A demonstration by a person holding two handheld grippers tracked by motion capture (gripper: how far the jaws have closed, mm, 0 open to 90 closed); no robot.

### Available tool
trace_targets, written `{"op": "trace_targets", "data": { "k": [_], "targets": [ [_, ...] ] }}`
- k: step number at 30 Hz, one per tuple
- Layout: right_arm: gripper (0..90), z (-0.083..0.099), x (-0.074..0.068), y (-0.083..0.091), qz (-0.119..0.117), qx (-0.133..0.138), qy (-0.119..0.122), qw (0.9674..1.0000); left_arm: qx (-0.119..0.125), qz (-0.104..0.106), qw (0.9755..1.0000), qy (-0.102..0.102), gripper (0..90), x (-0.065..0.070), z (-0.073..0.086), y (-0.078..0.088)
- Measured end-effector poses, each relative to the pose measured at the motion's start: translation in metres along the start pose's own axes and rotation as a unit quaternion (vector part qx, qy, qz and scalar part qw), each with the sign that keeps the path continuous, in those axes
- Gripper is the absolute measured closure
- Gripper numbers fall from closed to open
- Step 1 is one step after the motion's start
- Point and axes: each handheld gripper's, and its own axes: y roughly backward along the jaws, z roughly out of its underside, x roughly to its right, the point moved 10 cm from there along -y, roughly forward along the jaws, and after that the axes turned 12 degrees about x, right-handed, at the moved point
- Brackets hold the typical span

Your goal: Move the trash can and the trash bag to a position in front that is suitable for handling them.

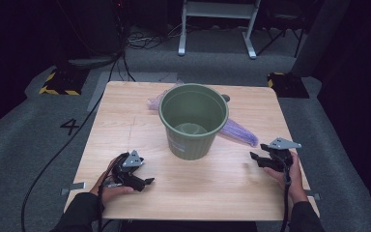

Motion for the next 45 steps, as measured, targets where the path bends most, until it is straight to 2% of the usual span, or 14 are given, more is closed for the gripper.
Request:
{"op": "trace_targets", "data": {
  "k": [5,8,11,13,15,18,29,30,31,34,35,37,39,45],
  "targets": [
    [36.6,-0.011,0.008,-0.017,-0.010,-0.009,0.016,0.9998,0.000,0.000,1.0000,0.000,11.5,0.000,0.000,0.000],
    [39.8,-0.009,0.016,-0.031,-0.019,-0.021,-0.001,0.9996,0.000,0.001,1.0000,0.000,11.5,0.000,0.000,0.000],
    [56.4,0.001,0.023,-0.039,-0.028,-0.047,-0.006,0.9985,0.000,0.002,1.0000,0.000,11.4,0.000,0.000,0.000],
    [72.8,0.003,0.024,-0.040,-0.039,-0.045,-0.013,0.9981,0.000,0.002,1.0000,0.000,11.4,0.000,0.000,0.000],
    [83.1,0.005,0.023,-0.038,-0.044,-0.047,-0.011,0.9979,0.000,0.002,1.0000,0.000,11.4,0.000,0.000,0.000],
    [90.0,0.006,0.017,-0.035,-0.056,-0.046,0.002,0.9974,0.000,0.002,1.0000,0.000,11.4,0.000,0.000,0.000],
    [90.0,0.008,-0.019,-0.015,-0.092,-0.027,0.023,0.9952,0.000,0.002,1.0000,0.001,11.3,0.000,0.000,0.000],
    [89.3,0.008,-0.020,-0.013,-0.090,-0.027,0.028,0.9952,0.000,0.002,1.0000,0.001,11.3,0.000,0.000,0.000],
    [78.3,0.006,-0.019,-0.011,-0.084,-0.022,0.031,0.9958,0.000,0.002,1.0000,0.001,11.2,0.000,0.000,-0.001],
    [64.0,-0.006,-0.010,-0.007,-0.056,0.003,0.026,0.9981,0.000,0.002,1.0000,0.001,11.1,0.000,0.000,-0.001],
    [64.0,-0.006,-0.010,-0.007,-0.056,0.003,0.026,0.9981,0.000,0.003,1.0000,0.001,11.1,0.000,0.000,-0.001],
    [54.1,-0.012,-0.001,-0.010,-0.039,0.005,0.027,0.9989,0.000,0.003,1.0000,0.001,11.1,0.000,0.000,-0.001],
    [42.5,-0.015,0.004,-0.015,-0.040,-0.005,0.026,0.9988,0.000,0.002,1.0000,0.001,11.1,0.000,0.000,-0.001],
    [37.4,-0.017,0.020,-0.034,-0.034,-0.028,-0.001,0.9990,0.000,0.002,1.0000,0.001,11.1,0.000,0.000,-0.001]
  ]
}}
